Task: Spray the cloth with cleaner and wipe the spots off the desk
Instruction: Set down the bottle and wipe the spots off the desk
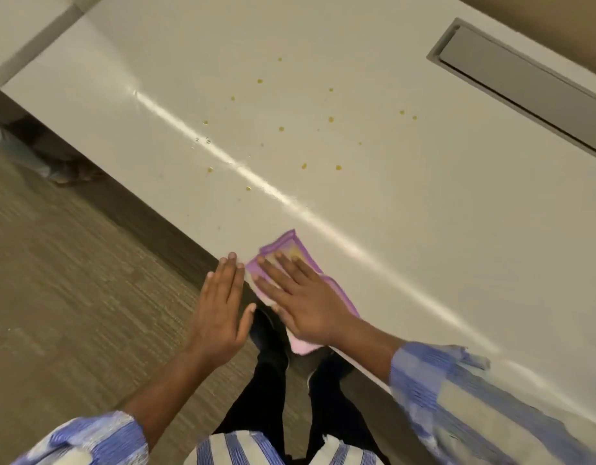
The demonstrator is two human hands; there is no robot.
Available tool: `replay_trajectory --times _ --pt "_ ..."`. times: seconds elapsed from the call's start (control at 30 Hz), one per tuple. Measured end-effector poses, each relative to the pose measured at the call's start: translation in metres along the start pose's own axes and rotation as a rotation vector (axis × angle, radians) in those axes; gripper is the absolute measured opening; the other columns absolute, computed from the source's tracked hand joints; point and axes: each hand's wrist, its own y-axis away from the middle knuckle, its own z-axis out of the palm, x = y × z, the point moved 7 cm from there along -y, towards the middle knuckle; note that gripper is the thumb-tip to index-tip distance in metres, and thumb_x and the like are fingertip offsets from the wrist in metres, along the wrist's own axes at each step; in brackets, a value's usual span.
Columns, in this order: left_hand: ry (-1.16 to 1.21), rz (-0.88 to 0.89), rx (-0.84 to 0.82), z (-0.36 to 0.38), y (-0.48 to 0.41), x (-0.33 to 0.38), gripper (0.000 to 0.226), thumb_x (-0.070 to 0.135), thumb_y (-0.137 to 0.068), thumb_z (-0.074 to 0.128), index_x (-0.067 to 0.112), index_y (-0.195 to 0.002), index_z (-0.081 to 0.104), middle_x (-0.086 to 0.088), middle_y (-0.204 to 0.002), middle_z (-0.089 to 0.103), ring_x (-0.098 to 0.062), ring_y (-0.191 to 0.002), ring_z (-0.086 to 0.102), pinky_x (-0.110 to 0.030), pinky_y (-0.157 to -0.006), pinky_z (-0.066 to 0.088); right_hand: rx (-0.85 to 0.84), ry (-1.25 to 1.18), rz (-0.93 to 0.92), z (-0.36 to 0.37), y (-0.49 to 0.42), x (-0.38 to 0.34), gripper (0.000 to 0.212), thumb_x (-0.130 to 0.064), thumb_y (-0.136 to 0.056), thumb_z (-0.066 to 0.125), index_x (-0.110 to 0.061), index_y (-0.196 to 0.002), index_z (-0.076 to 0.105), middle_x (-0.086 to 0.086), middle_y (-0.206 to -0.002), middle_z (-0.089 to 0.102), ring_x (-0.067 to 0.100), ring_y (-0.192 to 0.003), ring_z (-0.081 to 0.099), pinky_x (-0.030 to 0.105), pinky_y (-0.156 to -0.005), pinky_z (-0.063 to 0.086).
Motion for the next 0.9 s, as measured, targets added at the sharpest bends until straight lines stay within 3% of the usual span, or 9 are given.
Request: replay_trajectory --times 0.13,0.2,0.3,0.43,0.5,0.6,0.73,0.8,0.9 --pt "-0.014 0.000 -0.047 0.006 0.006 0.000 0.078 0.041 -0.101 0.039 0.002 -0.161 0.009 -0.015 -0.171 0.000 -0.031 -0.159 0.002 -0.055 -0.126 0.016 -0.064 0.076 -0.212 -0.020 0.023 0.054 0.055 -0.036 -0.108 0.033 -0.019 -0.160 0.034 0.008 -0.169 0.024 0.031 -0.159 0.014 0.051 -0.129 0.014" --pt "-0.036 0.009 -0.069 0.006 0.006 -0.002 0.079 0.042 -0.101 0.038 0.002 -0.161 0.006 -0.015 -0.171 -0.003 -0.031 -0.159 0.000 -0.054 -0.126 0.015 -0.013 0.127 -0.015 -0.043 0.017 0.112 0.056 -0.037 -0.107 0.032 -0.019 -0.160 0.033 0.009 -0.169 0.026 0.030 -0.158 0.020 0.053 -0.126 0.022" --pt "-0.062 0.018 -0.104 0.008 0.007 -0.005 0.081 0.043 -0.101 0.040 0.004 -0.162 0.003 -0.014 -0.171 -0.006 -0.031 -0.159 -0.002 -0.054 -0.126 0.018 0.138 0.101 0.474 -0.075 0.007 0.167 0.056 -0.040 -0.108 0.025 -0.025 -0.161 0.030 0.007 -0.170 0.024 0.031 -0.157 0.021 0.053 -0.126 0.022" --pt "-0.052 0.017 -0.112 0.009 0.007 -0.006 0.084 0.042 -0.101 0.044 0.003 -0.161 0.002 -0.015 -0.171 -0.006 -0.032 -0.158 -0.002 -0.055 -0.125 0.018 0.265 0.060 0.805 -0.062 -0.020 0.127 0.060 -0.038 -0.106 0.024 -0.016 -0.162 0.026 0.014 -0.171 0.018 0.038 -0.158 0.015 0.052 -0.128 0.014" --pt "-0.063 0.014 -0.106 0.009 0.006 -0.004 0.087 0.041 -0.100 0.050 0.001 -0.161 0.004 -0.017 -0.171 -0.005 -0.033 -0.158 -0.001 -0.056 -0.125 0.019 0.216 0.040 0.678 -0.038 -0.030 0.076 0.060 -0.036 -0.107 0.024 -0.016 -0.164 0.019 0.015 -0.171 0.013 0.038 -0.158 0.010 0.053 -0.128 0.015" --pt "-0.073 0.021 -0.097 0.009 0.006 -0.002 0.087 0.041 -0.100 0.053 -0.001 -0.160 0.007 -0.019 -0.170 -0.003 -0.035 -0.158 0.001 -0.056 -0.125 0.020 0.045 0.040 0.257 -0.007 -0.018 0.014 0.058 -0.037 -0.109 0.028 -0.019 -0.164 0.019 0.009 -0.173 0.009 0.033 -0.160 0.003 0.052 -0.129 0.013" --pt "-0.117 0.038 -0.110 0.006 0.006 -0.003 0.086 0.044 -0.101 0.048 -0.002 -0.160 0.006 -0.021 -0.170 -0.002 -0.035 -0.158 0.002 -0.056 -0.124 0.023 -0.053 0.108 -0.101 -0.026 -0.001 0.056 0.056 -0.035 -0.107 0.033 -0.019 -0.161 0.031 0.007 -0.170 0.022 0.029 -0.159 0.015 0.046 -0.130 0.011" --pt "-0.129 0.041 -0.110 0.004 0.005 -0.003 0.086 0.045 -0.101 0.048 -0.002 -0.160 0.007 -0.020 -0.170 -0.002 -0.035 -0.158 0.002 -0.055 -0.124 0.023 0.005 0.147 0.044 -0.052 -0.004 0.118 0.056 -0.035 -0.106 0.033 -0.018 -0.160 0.032 0.011 -0.167 0.031 0.032 -0.156 0.025 0.048 -0.128 0.018" --pt "-0.134 0.049 -0.104 -0.001 0.004 -0.001 0.085 0.047 -0.101 0.046 -0.002 -0.160 0.008 -0.020 -0.170 -0.001 -0.035 -0.158 0.001 -0.055 -0.125 0.020 0.157 0.120 0.472 -0.092 -0.007 0.194 0.056 -0.033 -0.106 0.031 -0.021 -0.161 0.028 0.012 -0.167 0.030 0.032 -0.155 0.027 0.046 -0.128 0.019"
